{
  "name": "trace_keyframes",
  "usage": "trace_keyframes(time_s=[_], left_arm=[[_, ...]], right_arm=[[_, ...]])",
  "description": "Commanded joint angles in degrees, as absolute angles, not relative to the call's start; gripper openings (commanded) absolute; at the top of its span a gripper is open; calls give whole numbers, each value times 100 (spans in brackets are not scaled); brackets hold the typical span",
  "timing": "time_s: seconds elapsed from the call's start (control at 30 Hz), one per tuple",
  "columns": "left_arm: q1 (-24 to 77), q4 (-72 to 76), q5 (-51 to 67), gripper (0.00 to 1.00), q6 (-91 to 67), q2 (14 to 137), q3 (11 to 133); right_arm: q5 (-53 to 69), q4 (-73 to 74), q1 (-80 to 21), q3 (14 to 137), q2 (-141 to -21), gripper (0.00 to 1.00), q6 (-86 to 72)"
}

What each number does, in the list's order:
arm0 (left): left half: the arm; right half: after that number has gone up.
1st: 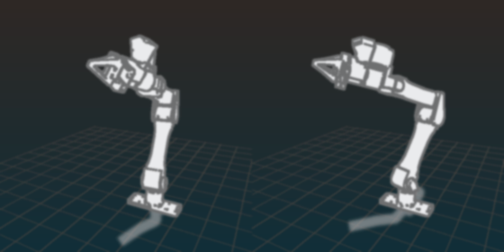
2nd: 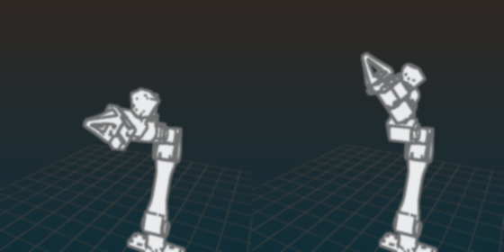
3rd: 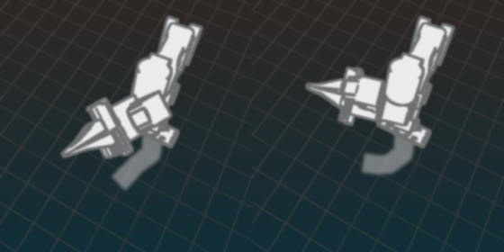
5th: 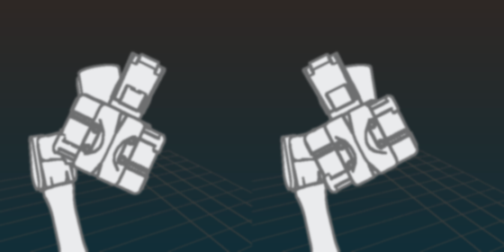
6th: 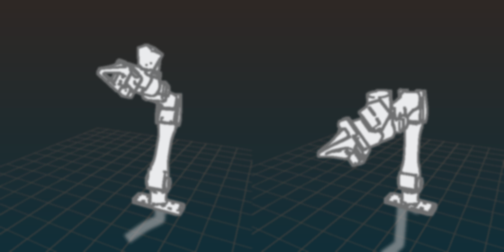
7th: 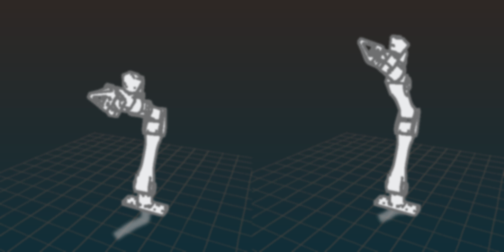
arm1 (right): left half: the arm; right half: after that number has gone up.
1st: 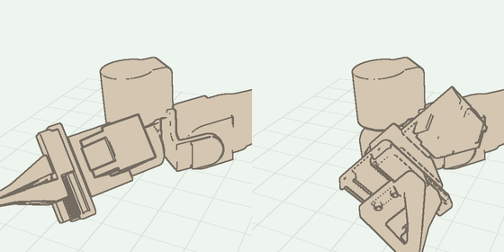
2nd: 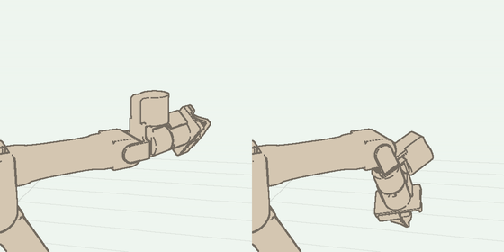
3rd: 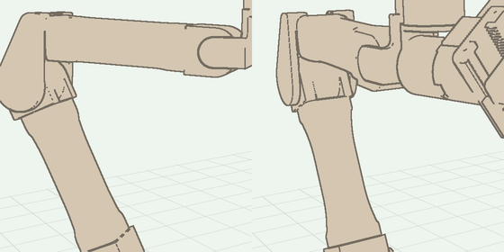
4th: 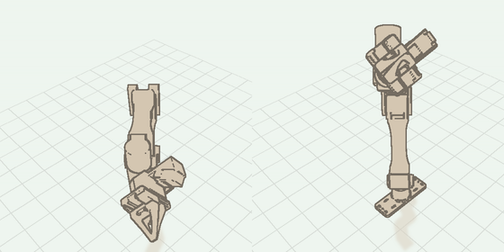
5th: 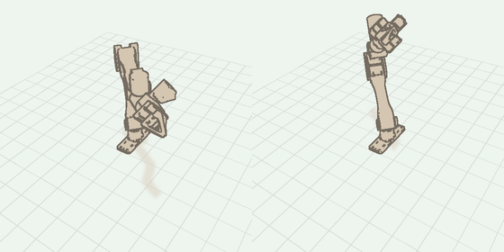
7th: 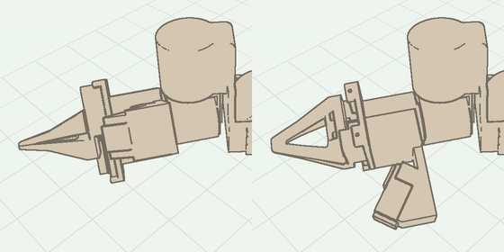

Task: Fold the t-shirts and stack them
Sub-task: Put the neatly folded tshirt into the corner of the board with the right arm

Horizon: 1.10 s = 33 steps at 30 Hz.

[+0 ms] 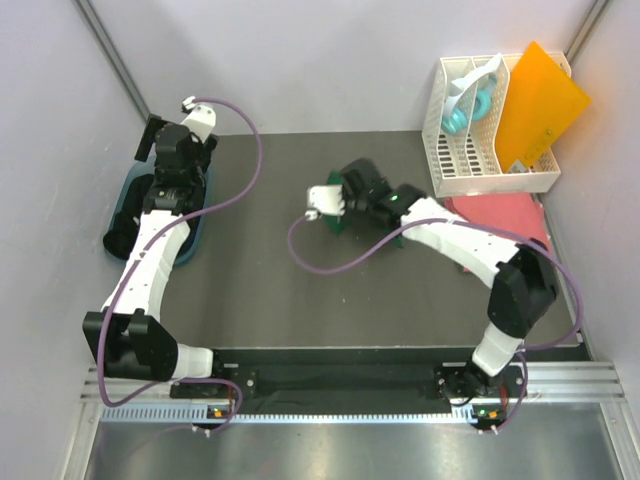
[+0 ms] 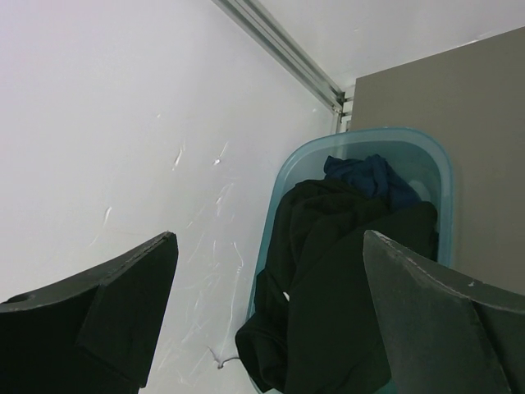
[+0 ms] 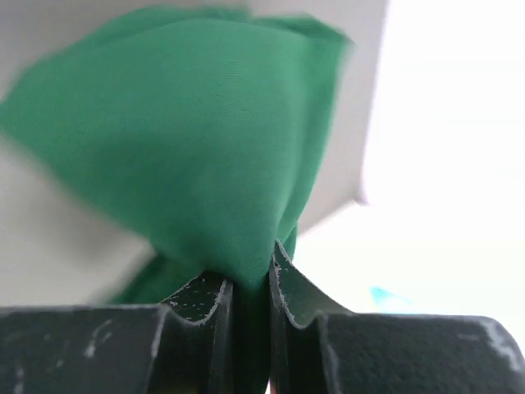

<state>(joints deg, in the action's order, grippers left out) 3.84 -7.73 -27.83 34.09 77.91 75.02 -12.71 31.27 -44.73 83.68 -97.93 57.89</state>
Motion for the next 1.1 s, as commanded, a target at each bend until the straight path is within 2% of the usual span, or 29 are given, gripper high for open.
trace_keyframes(time_s=[0.0,0.3,0.6,0.77,0.87,1.07], left_arm=[[369,-633,-2672,99,3225,7708,7726],[369,-642,-2646,99,3252,7638,7725],[369,-729,-2681,99,3208,7769,7919],[369,-738,-2707,99,3234,7831,8007],[378,-773,-2742,99,3226,7875,8077],[404,-844,-2812,99,3226,7910,8130]], right_arm=[[-1925,3077,-3808,8903,-9325,0,6608],[-1837,2664,-2428,8859,-8728,0,7654],[-1152,2478,-1162,9263,-8376,0,8471],[-537,2540,-677,9097,-8051,0,8841],[-80,2628,-414,8589,-7779,0,9122],[413,2285,210,6489,-7093,0,10247]])
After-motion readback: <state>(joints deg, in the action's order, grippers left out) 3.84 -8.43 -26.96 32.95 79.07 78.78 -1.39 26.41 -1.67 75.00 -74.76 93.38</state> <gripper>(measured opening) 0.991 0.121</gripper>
